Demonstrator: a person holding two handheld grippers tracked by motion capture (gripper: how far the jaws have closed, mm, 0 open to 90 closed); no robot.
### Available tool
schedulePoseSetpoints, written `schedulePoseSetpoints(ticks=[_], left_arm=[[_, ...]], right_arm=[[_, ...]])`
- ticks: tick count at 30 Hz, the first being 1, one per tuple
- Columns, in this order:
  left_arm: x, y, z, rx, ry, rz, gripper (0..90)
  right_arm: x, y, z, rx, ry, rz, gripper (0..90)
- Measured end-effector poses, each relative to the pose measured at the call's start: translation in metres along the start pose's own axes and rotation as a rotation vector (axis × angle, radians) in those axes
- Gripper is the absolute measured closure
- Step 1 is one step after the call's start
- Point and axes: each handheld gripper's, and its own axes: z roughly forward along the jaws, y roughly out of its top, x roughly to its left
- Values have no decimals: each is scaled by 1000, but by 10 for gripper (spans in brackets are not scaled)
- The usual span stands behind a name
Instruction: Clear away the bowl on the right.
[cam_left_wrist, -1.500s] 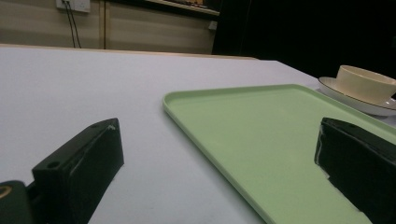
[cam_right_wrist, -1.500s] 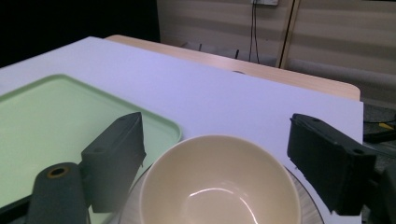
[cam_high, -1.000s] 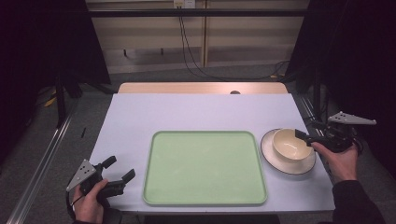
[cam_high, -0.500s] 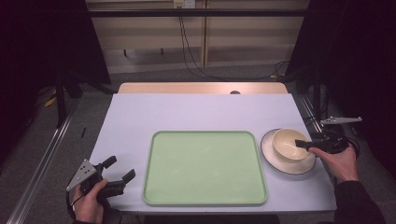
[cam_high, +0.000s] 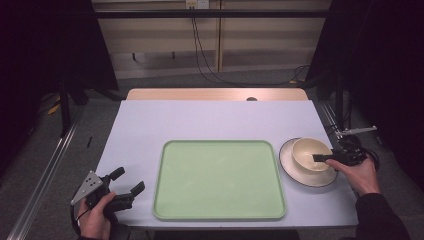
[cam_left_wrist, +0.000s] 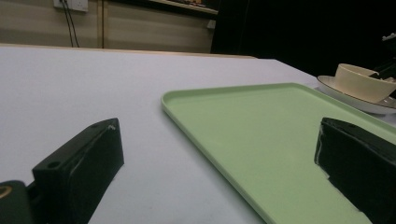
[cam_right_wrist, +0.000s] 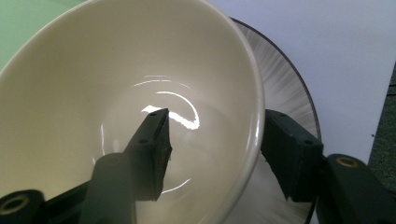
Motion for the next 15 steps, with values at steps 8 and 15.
schedulePoseSetpoints(ticks=[8,15], left_arm=[[0,0,0,-2,3,-5,13],[0,0,0,-2,3,0,13]], right_arm=[[-1,1,3,55,25,42,614],[-2,2,4,82,17,49,667]])
